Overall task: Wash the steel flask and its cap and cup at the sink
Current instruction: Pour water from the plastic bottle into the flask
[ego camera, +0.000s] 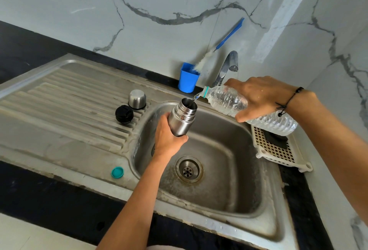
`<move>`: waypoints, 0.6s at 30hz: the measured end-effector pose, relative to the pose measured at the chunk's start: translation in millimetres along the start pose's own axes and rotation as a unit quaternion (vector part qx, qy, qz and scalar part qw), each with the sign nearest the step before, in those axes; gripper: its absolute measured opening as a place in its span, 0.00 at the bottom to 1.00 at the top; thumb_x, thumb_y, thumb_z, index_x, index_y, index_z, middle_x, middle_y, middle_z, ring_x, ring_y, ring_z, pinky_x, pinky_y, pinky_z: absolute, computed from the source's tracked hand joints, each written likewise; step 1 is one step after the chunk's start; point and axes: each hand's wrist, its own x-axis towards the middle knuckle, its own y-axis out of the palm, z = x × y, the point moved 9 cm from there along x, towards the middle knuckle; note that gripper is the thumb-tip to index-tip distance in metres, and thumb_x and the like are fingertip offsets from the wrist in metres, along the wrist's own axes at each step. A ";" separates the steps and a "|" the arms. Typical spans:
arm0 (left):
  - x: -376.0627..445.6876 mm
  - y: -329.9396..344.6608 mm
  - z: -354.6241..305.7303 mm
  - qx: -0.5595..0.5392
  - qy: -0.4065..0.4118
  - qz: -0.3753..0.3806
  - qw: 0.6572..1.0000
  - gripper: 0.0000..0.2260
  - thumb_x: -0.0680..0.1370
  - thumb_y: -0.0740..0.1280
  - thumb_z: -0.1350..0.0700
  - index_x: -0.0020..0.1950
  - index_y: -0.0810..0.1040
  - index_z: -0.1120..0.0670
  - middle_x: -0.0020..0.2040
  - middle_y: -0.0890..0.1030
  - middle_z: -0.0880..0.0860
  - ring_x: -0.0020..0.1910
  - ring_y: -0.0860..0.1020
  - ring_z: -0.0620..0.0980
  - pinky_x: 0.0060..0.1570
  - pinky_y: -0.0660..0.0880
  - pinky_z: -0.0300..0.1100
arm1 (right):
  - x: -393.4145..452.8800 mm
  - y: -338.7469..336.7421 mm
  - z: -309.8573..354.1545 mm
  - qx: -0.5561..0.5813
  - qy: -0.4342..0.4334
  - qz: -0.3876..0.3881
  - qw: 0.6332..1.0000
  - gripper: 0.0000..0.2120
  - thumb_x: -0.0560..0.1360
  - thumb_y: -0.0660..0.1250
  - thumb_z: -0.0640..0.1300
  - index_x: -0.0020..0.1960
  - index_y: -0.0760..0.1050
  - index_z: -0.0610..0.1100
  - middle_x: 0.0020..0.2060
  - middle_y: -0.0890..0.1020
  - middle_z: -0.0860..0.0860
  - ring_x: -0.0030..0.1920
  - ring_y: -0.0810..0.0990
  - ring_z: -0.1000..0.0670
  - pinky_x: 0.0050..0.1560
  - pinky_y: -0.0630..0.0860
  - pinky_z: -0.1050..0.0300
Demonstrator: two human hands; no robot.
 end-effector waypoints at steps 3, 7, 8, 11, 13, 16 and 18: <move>0.1 0.3 0.2 0.000 -0.001 0.002 1.000 0.35 0.62 0.77 0.61 0.66 0.66 0.52 0.58 0.76 0.53 0.54 0.76 0.53 0.54 0.74 0.50 | 0.2 0.4 -1.5 0.001 -0.001 0.000 1.000 0.37 0.69 0.70 0.57 0.71 0.56 0.49 0.31 0.74 0.48 0.32 0.73 0.52 0.28 0.63 0.60; 0.1 0.2 -0.2 0.002 -0.001 0.003 1.000 0.36 0.62 0.77 0.61 0.66 0.66 0.52 0.58 0.76 0.53 0.54 0.76 0.53 0.53 0.74 0.49 | -0.2 -0.5 -1.3 -0.003 -0.001 -0.002 1.000 0.37 0.69 0.70 0.57 0.71 0.56 0.49 0.30 0.74 0.48 0.32 0.72 0.53 0.28 0.63 0.60; 0.0 0.3 0.2 0.001 -0.002 0.003 1.000 0.36 0.62 0.78 0.61 0.66 0.66 0.52 0.58 0.76 0.53 0.54 0.76 0.53 0.54 0.74 0.50 | -0.2 -0.7 -1.2 -0.003 -0.001 -0.003 1.000 0.37 0.69 0.70 0.57 0.71 0.56 0.49 0.30 0.74 0.48 0.32 0.72 0.53 0.28 0.63 0.60; -0.3 -0.1 0.9 -0.001 -0.005 0.003 1.000 0.36 0.62 0.78 0.60 0.66 0.66 0.52 0.58 0.76 0.53 0.55 0.76 0.53 0.55 0.74 0.52 | 0.1 -1.0 -1.2 -0.002 -0.002 -0.004 1.000 0.36 0.69 0.70 0.57 0.70 0.56 0.49 0.30 0.74 0.49 0.32 0.72 0.53 0.29 0.63 0.60; -0.2 -0.6 1.1 0.000 -0.005 0.003 1.000 0.36 0.62 0.78 0.60 0.66 0.66 0.52 0.59 0.76 0.53 0.55 0.76 0.53 0.56 0.74 0.53 | 0.8 -1.0 -1.0 -0.004 -0.004 -0.005 1.000 0.36 0.69 0.70 0.57 0.70 0.57 0.49 0.31 0.74 0.48 0.32 0.72 0.53 0.29 0.63 0.59; -0.1 -1.0 1.2 -0.001 -0.006 0.002 1.000 0.37 0.62 0.78 0.61 0.67 0.65 0.52 0.59 0.75 0.52 0.56 0.75 0.53 0.56 0.74 0.52 | 1.8 -0.5 -1.2 -0.005 -0.005 -0.005 1.000 0.36 0.69 0.70 0.57 0.70 0.57 0.49 0.31 0.74 0.48 0.32 0.72 0.53 0.29 0.63 0.60; -0.4 -1.5 0.4 -0.002 -0.004 0.000 1.000 0.37 0.62 0.77 0.61 0.67 0.66 0.52 0.59 0.75 0.52 0.56 0.75 0.53 0.56 0.74 0.51 | 2.5 -0.2 -1.5 -0.006 -0.007 -0.004 1.000 0.36 0.69 0.70 0.58 0.70 0.57 0.49 0.32 0.75 0.48 0.33 0.73 0.53 0.29 0.64 0.59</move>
